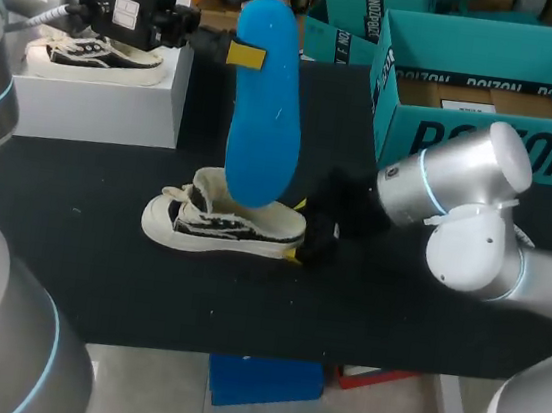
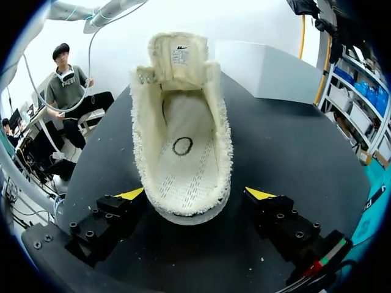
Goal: Take the shoe out of the shoebox, open the shoe tongue, remove and reinsert the insole, then place the shoe into the shoebox
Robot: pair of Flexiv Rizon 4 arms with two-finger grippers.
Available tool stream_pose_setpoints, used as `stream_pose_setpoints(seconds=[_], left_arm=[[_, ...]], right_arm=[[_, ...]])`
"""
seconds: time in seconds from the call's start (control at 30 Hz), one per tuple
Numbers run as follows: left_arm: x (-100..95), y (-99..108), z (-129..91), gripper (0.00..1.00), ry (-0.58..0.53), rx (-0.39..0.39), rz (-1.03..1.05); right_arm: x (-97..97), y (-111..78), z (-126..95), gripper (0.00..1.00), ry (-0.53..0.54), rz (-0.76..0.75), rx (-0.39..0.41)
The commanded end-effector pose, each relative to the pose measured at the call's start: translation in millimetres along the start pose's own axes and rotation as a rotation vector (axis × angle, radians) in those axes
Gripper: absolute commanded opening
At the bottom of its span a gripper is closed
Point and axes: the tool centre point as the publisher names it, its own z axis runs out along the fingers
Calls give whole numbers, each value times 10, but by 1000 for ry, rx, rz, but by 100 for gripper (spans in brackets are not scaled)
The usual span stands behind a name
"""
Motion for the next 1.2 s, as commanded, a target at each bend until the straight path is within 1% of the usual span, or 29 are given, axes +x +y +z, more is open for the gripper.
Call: stream_pose_setpoints(seconds=[0.03,0.1,0.2,0.27,0.47,0.57,0.63,0.87,1.07,1.2], left_arm=[[-4,8,12,0,-2,1,1],[-4,8,12,0,-2,1,1],[-4,8,12,0,-2,1,1],[-4,8,12,0,-2,1,1],[-4,8,12,0,-2,1,1],[-4,8,12,0,-2,1,1],[-4,8,12,0,-2,1,1],[-4,8,12,0,-2,1,1],[-4,8,12,0,-2,1,1],[-4,8,12,0,-2,1,1]], right_arm=[[36,41,-269,100,0,8,136],[38,50,-308,100,14,-1,227],[35,74,-371,100,12,-12,311],[26,95,-425,100,9,-21,402],[1,173,-525,100,-14,-39,554],[-13,203,-559,100,-21,-42,589],[-23,236,-580,100,-24,-48,627],[-61,356,-618,100,-33,-61,699],[-86,454,-630,100,-35,-73,727],[-94,497,-596,100,-36,-78,726]])
